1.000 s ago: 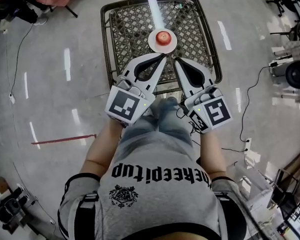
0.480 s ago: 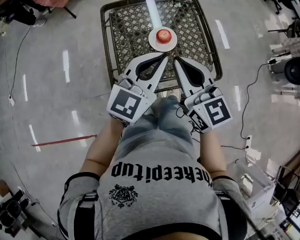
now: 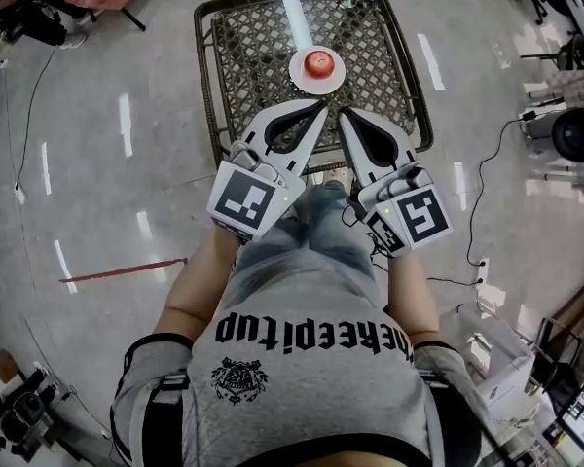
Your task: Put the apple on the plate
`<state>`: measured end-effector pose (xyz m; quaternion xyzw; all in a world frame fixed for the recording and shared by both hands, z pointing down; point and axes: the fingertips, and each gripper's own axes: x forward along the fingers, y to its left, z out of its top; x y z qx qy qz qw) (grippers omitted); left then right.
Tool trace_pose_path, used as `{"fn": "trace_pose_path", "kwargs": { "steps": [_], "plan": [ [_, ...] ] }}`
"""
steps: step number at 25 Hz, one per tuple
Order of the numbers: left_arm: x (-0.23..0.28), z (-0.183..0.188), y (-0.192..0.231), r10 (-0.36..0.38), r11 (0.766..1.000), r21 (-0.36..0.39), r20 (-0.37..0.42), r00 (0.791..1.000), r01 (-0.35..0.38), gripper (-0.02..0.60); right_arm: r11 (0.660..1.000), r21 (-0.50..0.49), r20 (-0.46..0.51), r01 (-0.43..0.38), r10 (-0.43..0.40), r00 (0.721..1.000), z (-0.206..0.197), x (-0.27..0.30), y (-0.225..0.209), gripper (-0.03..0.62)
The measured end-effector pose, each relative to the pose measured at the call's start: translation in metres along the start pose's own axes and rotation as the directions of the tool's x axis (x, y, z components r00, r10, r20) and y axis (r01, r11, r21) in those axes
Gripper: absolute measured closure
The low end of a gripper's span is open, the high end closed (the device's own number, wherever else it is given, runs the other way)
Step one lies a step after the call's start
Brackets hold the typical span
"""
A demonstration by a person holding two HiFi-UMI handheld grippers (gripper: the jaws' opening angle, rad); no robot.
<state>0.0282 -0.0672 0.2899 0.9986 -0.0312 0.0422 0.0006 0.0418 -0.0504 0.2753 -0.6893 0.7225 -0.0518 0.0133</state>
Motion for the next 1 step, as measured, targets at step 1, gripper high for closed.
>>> {"fn": "trace_pose_path", "kwargs": {
  "steps": [1],
  "plan": [
    [-0.0003, 0.0003, -0.0006, -0.001, 1.0, 0.006, 0.005, 1.0, 0.001, 0.563, 1.0, 0.0, 0.0, 0.001, -0.001, 1.0, -0.0004, -0.0007, 0.0004, 0.585]
  ]
}}
